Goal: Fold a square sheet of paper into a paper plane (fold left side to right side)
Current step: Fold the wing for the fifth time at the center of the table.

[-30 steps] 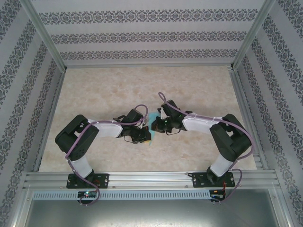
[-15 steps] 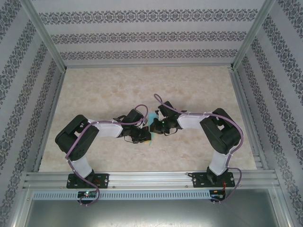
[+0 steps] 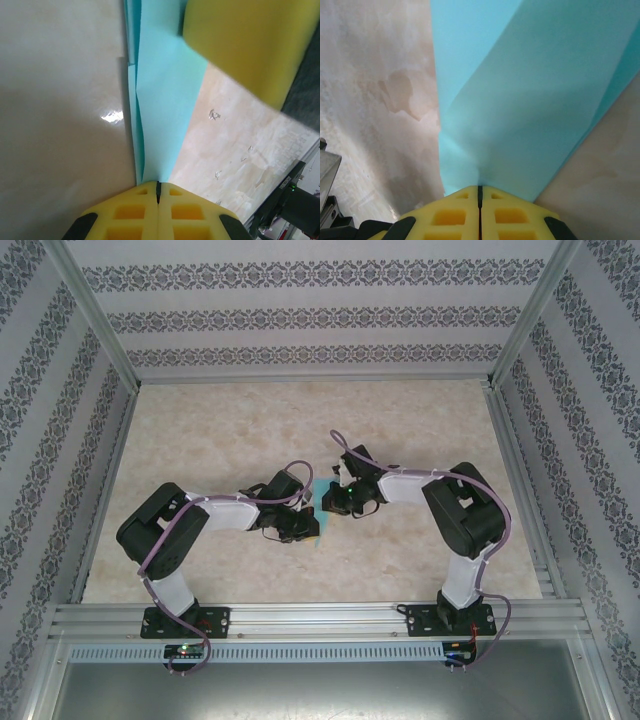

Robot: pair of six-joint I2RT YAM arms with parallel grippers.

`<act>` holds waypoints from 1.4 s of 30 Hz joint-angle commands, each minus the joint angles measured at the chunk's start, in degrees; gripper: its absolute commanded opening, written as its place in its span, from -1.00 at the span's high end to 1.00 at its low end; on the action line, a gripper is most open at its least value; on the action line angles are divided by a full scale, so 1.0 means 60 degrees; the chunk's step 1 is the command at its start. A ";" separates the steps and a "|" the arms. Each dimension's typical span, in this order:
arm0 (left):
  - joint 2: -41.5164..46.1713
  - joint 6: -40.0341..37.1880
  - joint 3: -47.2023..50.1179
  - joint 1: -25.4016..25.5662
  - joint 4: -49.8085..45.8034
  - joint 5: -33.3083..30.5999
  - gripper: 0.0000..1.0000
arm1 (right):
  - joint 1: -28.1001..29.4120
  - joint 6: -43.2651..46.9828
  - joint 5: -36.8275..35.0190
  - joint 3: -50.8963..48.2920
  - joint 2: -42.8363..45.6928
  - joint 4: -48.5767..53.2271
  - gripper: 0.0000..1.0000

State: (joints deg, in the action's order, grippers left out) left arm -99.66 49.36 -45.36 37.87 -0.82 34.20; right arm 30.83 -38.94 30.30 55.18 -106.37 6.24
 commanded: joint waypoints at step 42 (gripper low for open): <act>-0.0412 -0.0228 0.0388 0.0193 -0.0889 -0.0461 0.99 | -0.2499 0.1244 -0.0520 0.2778 -0.2025 0.1130 0.86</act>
State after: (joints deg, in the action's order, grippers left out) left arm -99.72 48.80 -45.34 37.87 0.93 32.29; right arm 18.46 -32.93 33.76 70.32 -116.51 14.44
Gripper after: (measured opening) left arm 0.065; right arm 0.073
